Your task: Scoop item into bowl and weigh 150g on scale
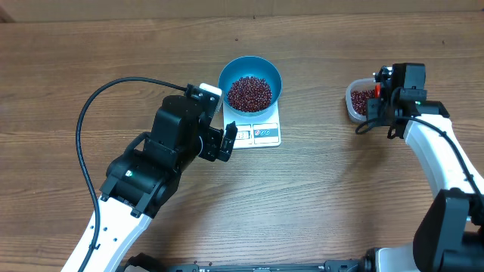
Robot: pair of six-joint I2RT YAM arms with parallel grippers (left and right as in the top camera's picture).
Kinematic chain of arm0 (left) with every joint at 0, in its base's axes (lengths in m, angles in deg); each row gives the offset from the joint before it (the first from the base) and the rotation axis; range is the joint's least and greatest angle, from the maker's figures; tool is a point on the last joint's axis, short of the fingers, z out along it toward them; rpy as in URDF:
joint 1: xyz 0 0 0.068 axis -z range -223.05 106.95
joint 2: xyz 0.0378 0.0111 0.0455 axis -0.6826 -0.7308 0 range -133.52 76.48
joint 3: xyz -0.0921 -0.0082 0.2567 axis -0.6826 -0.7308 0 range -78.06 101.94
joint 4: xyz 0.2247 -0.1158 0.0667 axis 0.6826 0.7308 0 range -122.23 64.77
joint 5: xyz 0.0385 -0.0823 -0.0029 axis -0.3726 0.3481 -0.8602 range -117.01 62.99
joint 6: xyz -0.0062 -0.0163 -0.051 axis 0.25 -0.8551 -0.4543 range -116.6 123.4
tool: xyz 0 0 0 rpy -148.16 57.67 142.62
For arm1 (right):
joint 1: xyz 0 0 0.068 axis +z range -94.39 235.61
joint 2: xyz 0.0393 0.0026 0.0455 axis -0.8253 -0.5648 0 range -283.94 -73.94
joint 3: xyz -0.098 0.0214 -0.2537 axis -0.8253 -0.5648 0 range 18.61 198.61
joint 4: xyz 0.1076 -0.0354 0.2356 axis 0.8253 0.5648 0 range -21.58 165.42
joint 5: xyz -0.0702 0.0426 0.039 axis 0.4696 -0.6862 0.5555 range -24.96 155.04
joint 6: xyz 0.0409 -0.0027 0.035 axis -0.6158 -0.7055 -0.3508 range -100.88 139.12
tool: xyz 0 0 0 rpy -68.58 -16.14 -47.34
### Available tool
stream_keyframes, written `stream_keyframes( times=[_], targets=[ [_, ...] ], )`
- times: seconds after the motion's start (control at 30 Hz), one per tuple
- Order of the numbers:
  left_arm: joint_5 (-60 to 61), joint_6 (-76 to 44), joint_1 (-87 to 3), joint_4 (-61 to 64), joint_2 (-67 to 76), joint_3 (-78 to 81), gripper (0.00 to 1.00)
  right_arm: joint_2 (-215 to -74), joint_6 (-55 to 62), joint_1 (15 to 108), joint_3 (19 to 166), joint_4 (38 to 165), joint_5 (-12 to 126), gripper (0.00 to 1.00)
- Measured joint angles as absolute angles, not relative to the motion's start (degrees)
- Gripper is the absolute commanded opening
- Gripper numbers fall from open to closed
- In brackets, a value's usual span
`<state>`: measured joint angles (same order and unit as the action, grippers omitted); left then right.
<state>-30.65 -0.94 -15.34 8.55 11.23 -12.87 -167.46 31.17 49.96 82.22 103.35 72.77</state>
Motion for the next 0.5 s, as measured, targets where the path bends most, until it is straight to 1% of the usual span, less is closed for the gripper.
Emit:
stream_keyframes(
  times=[0.23, 0.33, 0.5],
  targets=[
    [-30.7, -0.9, -15.3, 8.5, 11.2, -12.9, 1.00, -168.2, 31.2, 46.2, 82.2, 103.3, 72.7, 0.04],
    [-30.7, -0.9, -15.3, 8.5, 11.2, -12.9, 1.00, -168.2, 31.2, 43.6, 82.2, 103.1, 70.7, 0.04],
    [-30.7, -0.9, -15.3, 8.5, 11.2, -12.9, 1.00, -168.2, 31.2, 42.8, 82.2, 103.1, 67.4, 0.04]
  ],
)
